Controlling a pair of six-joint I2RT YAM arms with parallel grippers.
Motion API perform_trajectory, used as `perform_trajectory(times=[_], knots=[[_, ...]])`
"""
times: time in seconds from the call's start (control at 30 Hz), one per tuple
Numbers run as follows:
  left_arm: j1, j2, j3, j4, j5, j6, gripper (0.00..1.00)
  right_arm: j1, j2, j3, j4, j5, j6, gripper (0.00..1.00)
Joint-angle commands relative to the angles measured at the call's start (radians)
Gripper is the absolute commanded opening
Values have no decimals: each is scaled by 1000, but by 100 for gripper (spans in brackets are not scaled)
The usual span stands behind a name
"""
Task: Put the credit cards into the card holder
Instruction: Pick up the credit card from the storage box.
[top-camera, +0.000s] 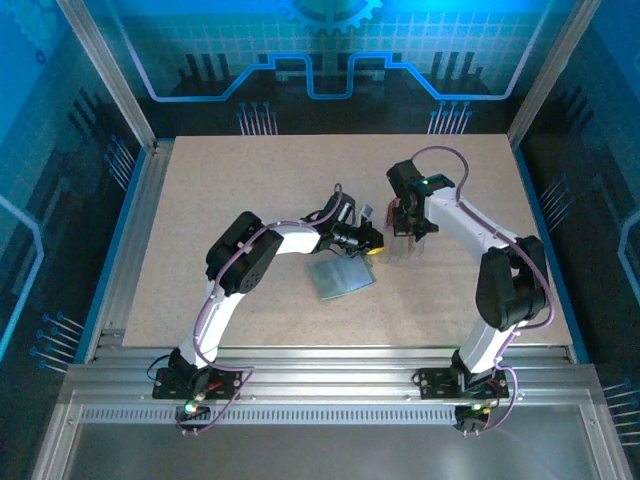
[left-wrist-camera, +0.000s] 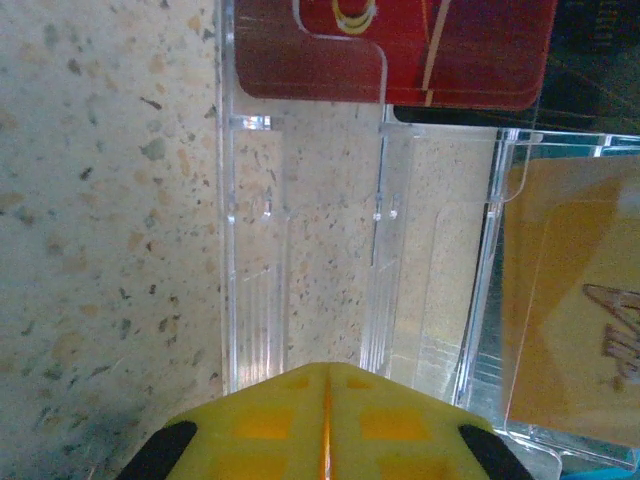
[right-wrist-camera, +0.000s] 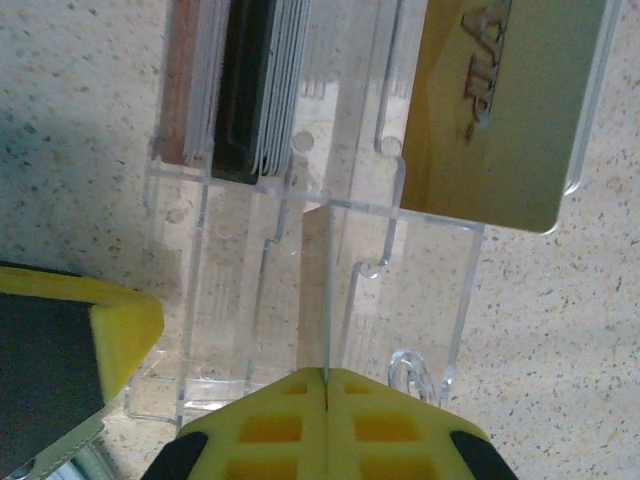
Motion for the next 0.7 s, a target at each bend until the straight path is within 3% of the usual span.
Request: perform_trajectory(times=[0.0,0.53,0.67], knots=[[1,28,-50,-147,-69,-3,9,-18,45,-18,-14,6,20,0],[1,8,-40,-164,-71,11,9,-11,-2,12,-57,98,4,8],[1,1,-36,-169,-70,13,9,-2,-5,18,-71,133,1,17]])
